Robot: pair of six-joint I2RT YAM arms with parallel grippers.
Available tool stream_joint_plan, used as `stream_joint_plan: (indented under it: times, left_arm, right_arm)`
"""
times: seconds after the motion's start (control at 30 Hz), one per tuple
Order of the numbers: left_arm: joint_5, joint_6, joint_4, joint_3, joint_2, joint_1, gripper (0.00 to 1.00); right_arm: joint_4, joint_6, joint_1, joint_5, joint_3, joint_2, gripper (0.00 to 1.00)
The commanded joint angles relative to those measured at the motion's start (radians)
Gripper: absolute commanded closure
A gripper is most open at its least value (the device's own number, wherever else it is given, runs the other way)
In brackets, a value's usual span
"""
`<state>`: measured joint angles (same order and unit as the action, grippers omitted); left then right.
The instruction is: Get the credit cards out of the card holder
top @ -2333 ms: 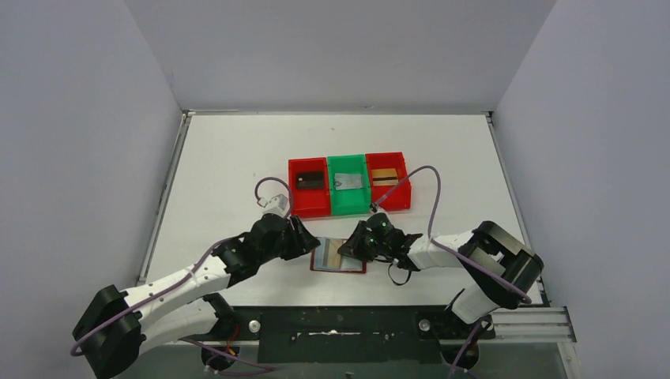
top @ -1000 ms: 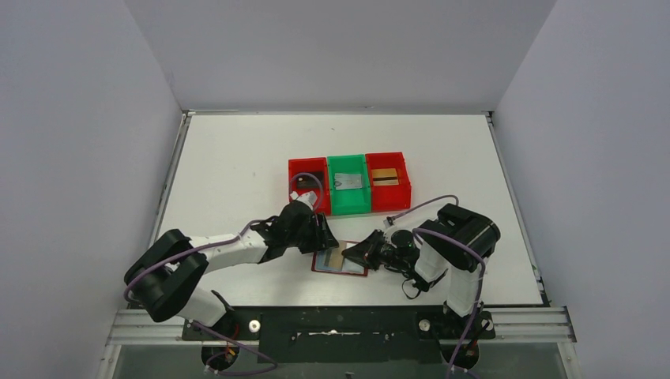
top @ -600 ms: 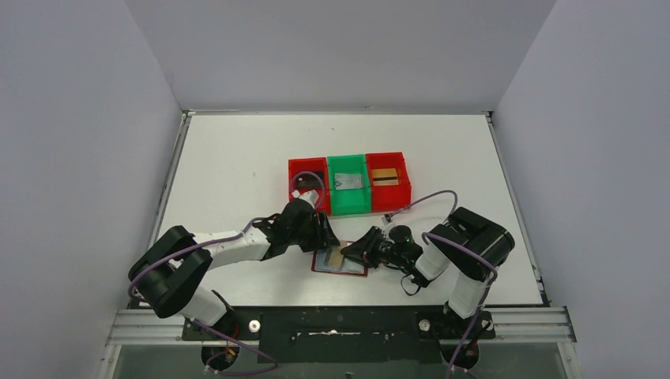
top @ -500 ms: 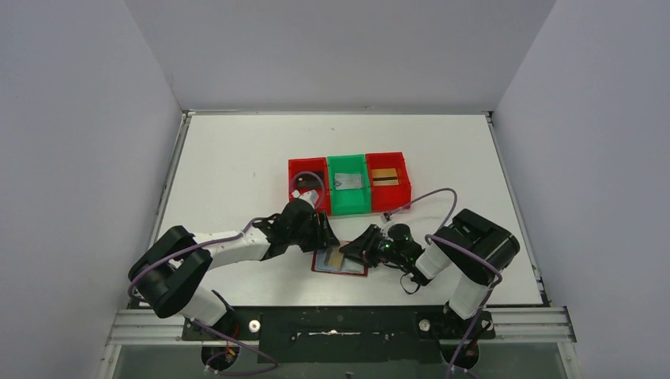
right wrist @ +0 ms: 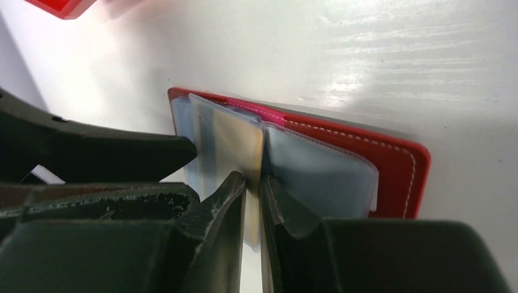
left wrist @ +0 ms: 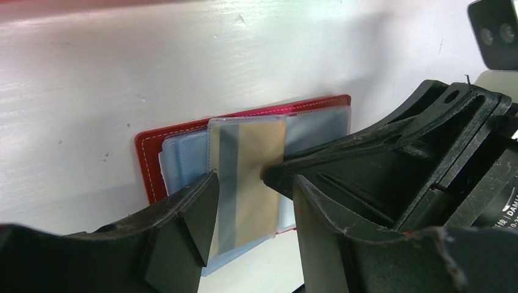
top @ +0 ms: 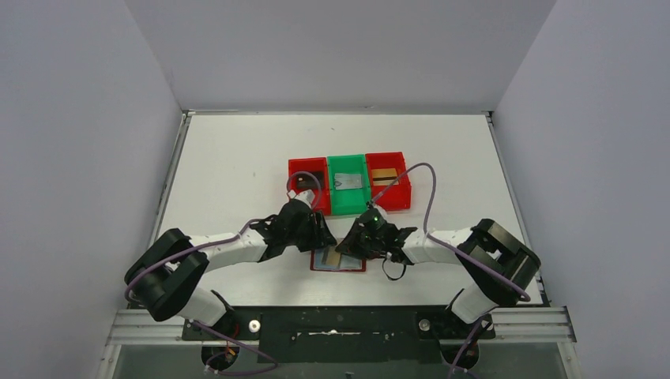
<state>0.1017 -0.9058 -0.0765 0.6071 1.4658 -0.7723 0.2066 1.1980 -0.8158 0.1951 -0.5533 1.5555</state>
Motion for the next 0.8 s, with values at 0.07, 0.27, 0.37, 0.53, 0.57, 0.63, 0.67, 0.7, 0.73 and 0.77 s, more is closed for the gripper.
stream_joint_plan:
  times: [0.07, 0.27, 0.37, 0.53, 0.57, 0.63, 0.67, 0.7, 0.73, 0.77]
  left_arm:
    - [0.004, -0.004, -0.003, -0.03, -0.035, -0.004, 0.53]
    - [0.013, -0.005, -0.013, -0.038, -0.038, -0.002, 0.53]
    - [0.014, -0.008, -0.017, -0.043, -0.049, -0.002, 0.53]
    - [0.008, -0.012, -0.016, -0.055, -0.068, -0.002, 0.53]
    - [0.005, -0.015, -0.016, -0.059, -0.073, -0.001, 0.53]
    - [0.001, -0.019, -0.017, -0.066, -0.084, 0.0, 0.53]
    - [-0.001, -0.02, -0.017, -0.07, -0.088, 0.0, 0.53]
    - [-0.004, -0.022, -0.017, -0.07, -0.095, 0.001, 0.53]
    - [-0.01, -0.022, -0.017, -0.072, -0.101, 0.001, 0.53]
    - [-0.014, -0.023, -0.017, -0.071, -0.105, 0.001, 0.53]
  right_arm:
    - [-0.365, -0.094, -0.051, -0.245, -0.126, 0.059, 0.8]
    - [-0.47, -0.117, -0.069, -0.321, -0.206, 0.062, 0.7]
    - [-0.467, -0.14, -0.071, -0.324, -0.224, 0.068, 0.75]
    - [-0.471, -0.17, -0.078, -0.303, -0.259, 0.108, 0.9]
    - [-0.472, -0.169, -0.077, -0.306, -0.256, 0.107, 0.92]
    - [-0.461, -0.155, -0.073, -0.301, -0.231, 0.093, 0.95]
    - [-0.438, -0.145, -0.068, -0.294, -0.211, 0.081, 0.95]
    - [-0.408, -0.134, -0.059, -0.28, -0.181, 0.067, 0.95]
    - [-0.362, -0.118, -0.046, -0.255, -0.144, 0.052, 0.96]
    - [-0.304, -0.11, -0.033, -0.222, -0.105, 0.037, 0.97]
